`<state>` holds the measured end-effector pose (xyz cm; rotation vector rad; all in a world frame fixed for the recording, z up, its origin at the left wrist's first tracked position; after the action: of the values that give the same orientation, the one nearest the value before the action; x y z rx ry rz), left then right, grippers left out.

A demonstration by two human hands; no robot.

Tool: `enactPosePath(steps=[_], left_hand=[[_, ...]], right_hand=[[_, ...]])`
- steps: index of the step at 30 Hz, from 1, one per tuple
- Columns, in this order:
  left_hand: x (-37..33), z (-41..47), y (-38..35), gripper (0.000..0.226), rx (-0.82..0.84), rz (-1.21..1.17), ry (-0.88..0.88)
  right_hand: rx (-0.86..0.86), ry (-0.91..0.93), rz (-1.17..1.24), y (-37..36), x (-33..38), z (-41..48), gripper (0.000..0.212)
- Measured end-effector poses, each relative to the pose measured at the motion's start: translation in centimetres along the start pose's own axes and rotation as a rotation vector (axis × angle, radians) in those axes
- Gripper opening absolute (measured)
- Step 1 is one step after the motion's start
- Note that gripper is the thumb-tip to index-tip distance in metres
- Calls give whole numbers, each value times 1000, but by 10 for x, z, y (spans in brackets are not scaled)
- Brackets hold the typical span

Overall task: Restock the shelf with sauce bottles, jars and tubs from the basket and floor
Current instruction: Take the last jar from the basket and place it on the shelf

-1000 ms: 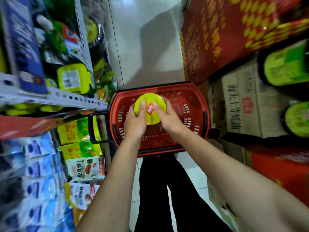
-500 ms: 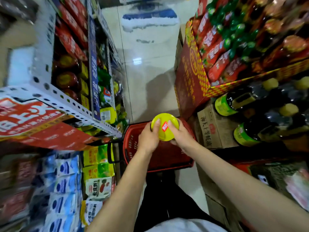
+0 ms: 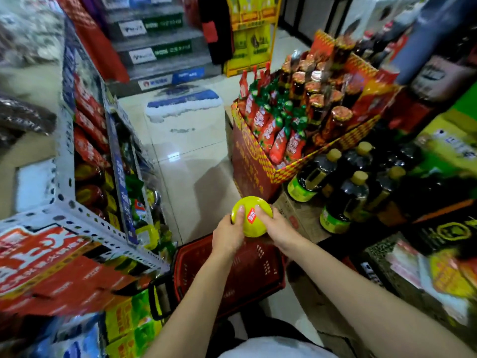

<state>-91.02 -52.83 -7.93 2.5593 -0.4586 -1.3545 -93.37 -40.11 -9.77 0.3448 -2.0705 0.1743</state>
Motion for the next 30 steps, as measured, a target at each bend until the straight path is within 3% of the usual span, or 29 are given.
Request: enactPosePath(steps=[3, 8, 10, 15, 19, 22, 30], left_hand=[[0, 3, 0, 59, 88, -26, -34], [-3, 0, -2, 53, 191, 68, -81], [-7, -6, -6, 52, 243, 134, -99], [-18, -29, -26, 52, 362, 278, -180], [-18, -47, -58, 67, 483, 242, -246], [-19, -69, -87, 52, 545, 345, -270], [-14, -135, -174, 57, 731, 506, -368]], right_hand=[[-93, -1, 59, -3, -5, -10, 62], [-218, 8, 210, -8, -6, -36, 14], [-245, 28, 249, -9, -7, -48, 15], [-358, 50, 347, -1, -22, -85, 57], [-464, 90, 407, 14, -38, -122, 19], [-577, 85, 448, 27, -60, -158, 41], [-810, 116, 623, 50, -111, -265, 27]])
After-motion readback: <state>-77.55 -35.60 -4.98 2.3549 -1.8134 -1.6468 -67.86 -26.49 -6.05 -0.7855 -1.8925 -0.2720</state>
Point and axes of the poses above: each hand's wrist, its own z-axis towards the middle knuckle, its own y-axis out of the back of the hand, x = y × z, the point moved 7 cm from there along z, towards the middle knuckle, and after that the axes turned 13 degrees about x, right-handed, at the moved point
